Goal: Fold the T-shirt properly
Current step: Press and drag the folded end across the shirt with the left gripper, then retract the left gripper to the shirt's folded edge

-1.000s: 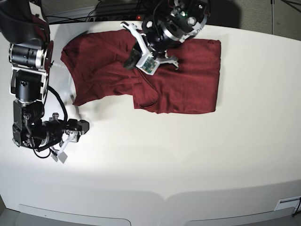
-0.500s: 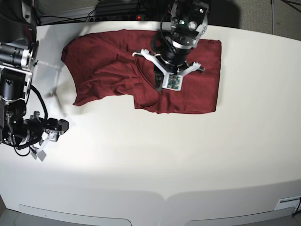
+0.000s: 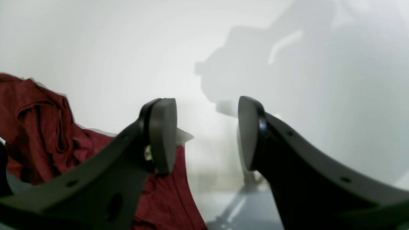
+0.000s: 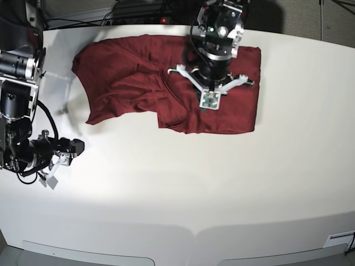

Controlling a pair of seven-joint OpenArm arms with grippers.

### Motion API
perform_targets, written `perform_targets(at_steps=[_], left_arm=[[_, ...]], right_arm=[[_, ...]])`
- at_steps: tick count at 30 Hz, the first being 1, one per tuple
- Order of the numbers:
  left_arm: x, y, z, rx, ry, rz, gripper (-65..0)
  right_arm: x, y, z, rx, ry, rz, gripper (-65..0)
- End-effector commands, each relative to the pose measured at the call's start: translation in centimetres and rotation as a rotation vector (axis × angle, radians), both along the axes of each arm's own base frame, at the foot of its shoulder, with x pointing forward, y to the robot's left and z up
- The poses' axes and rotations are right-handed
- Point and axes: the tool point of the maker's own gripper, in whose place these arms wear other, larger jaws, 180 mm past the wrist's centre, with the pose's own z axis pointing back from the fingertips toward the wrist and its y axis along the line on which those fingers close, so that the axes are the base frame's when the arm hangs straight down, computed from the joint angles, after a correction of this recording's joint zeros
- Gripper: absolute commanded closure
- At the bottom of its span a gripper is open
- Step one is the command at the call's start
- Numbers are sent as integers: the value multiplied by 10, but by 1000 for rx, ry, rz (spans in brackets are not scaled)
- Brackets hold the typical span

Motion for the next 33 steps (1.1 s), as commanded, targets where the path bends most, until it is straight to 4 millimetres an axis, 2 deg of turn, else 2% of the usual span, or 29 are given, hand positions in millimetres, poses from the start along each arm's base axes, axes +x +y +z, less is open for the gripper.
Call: perform_targets(at_steps=[1, 4, 7, 11, 14, 17, 23, 26, 29, 33], left_arm=[[9, -7, 7, -8, -35, -8, 0], [13, -13, -24, 14, 32, -33, 0], [17, -17, -37, 11, 50, -43, 0], [29, -23, -27, -2, 26, -41, 0], [32, -35, -22, -1, 21, -76, 0], [26, -57, -16, 19, -4, -151, 0], [5, -116, 5, 62, -90, -343, 0], [0, -130, 12, 51, -111, -392, 0], [3, -126, 12, 63, -118, -370, 0], [22, -92, 25, 166, -190, -193, 0]], right_arm=[[14, -8, 19, -7, -55, -7, -310], [14, -8, 19, -7, -55, -7, -310], [14, -8, 19, -8, -55, -7, -310], [15, -8, 20, -6, -61, -10, -310], [17, -8, 20, -4, -73, -14, -310], [18, -8, 21, -3, -77, -15, -310], [18, -8, 21, -3, -76, -15, -310], [17, -8, 21, -4, -75, -15, -310], [17, -8, 20, -5, -72, -14, -310], [13, -8, 19, -9, -48, -5, -310]])
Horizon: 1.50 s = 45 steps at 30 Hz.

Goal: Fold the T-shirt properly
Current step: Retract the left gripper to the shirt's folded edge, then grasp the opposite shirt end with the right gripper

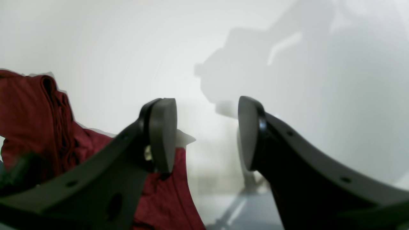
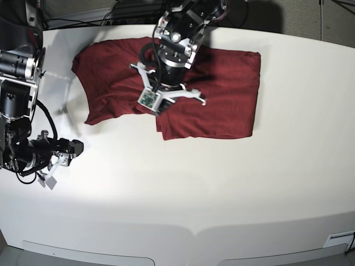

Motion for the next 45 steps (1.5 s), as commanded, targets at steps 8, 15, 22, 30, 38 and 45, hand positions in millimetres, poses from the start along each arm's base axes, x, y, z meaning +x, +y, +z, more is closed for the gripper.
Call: perform_targets(at_steps=[8, 15, 22, 30, 38, 45], left_arm=[[21, 47, 53, -25, -133, 135, 0], [32, 137, 16, -95, 31, 308, 0], [41, 197, -3, -199, 171, 307, 0], [40, 238, -1, -426, 327, 273, 0], [44, 239, 16, -575, 315, 229, 0], [43, 238, 14, -570, 321, 229, 0]], right_arm=[[-18, -20, 15, 35, 48, 0, -310], [-52, -24, 14, 183, 94, -24, -310], [-75, -19, 3, 266, 117, -52, -310], [-103, -20, -18, 260, 189, -61, -310], [-128, -14, -39, 208, 290, -3, -310], [-136, 17, -47, 259, 334, 78, -310]])
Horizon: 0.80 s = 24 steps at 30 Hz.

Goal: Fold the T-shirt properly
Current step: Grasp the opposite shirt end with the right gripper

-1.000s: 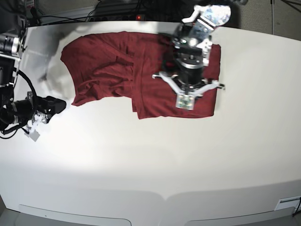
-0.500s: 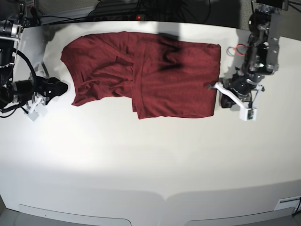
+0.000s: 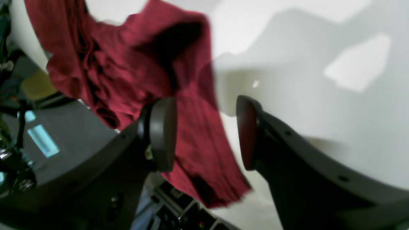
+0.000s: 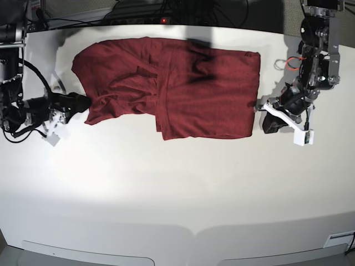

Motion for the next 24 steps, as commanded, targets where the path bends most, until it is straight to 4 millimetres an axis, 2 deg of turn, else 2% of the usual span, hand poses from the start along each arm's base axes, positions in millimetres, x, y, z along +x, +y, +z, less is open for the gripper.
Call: perform_targets(at_steps=[1, 5, 9, 13, 17, 24], left_arm=[[9, 3, 14, 2, -52, -1, 0], [8, 2, 14, 2, -46, -4, 0], [8, 4, 13, 22, -47, -5, 0], [9, 5, 13, 27, -53, -3, -64], [9, 5, 13, 27, -53, -3, -74], [9, 5, 13, 27, -53, -3, -74]], right_arm=[[-1, -3, 2, -7, 5, 3, -310], [13, -2, 17, 45, -46, -31, -310], [17, -12, 24, 28, -65, -32, -310], [18, -21, 30, 5, -79, -29, -310], [18, -18, 28, 9, -78, -26, -310], [9, -2, 13, -6, -34, 29, -310]])
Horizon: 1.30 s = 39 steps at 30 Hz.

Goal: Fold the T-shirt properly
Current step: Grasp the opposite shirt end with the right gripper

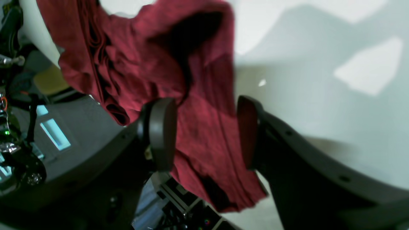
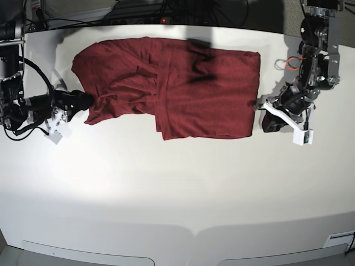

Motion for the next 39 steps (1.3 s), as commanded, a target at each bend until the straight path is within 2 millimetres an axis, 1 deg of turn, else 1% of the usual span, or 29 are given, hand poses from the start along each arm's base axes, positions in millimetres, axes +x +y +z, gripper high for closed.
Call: perform_targets(at_steps=[1, 6, 10, 14, 20, 26, 29, 33, 36, 37, 38, 39], left_arm=[[9, 3, 15, 0, -56, 1, -74], [9, 3, 15, 0, -56, 1, -74], [10, 2, 16, 0, -59, 0, -74], [11, 3, 17, 0, -63, 2, -74], [15, 6, 21, 22, -95, 10, -74], [16, 8, 22, 32, -107, 13, -74], [16, 7, 22, 32, -105, 12, -74], [13, 7, 18, 35, -81, 4, -74], [11, 6, 15, 37, -60, -3, -74], [10, 6, 14, 38, -56, -4, -74], [9, 5, 13, 38, -49, -7, -74], [9, 5, 12, 40, -42, -9, -74]], right_arm=[[3, -6, 3, -27, -5, 12, -310], [-4, 6, -5, -24, 22, 53, -310], [-18, 6, -16, -75, 72, 116, -310], [-25, 12, -19, -71, 95, 150, -310], [-22, 32, -12, 26, 78, 142, -310], [-22, 48, -7, 45, 56, 206, -310], [-19, 62, -5, 65, 33, 236, -310], [-19, 84, -8, 92, 27, 266, -310], [-22, 90, -16, 63, 38, 300, -310], [-23, 91, -18, 53, 41, 310, -291], [-24, 91, -20, 41, 44, 318, -239], [-25, 91, -21, 34, 45, 322, -168]])
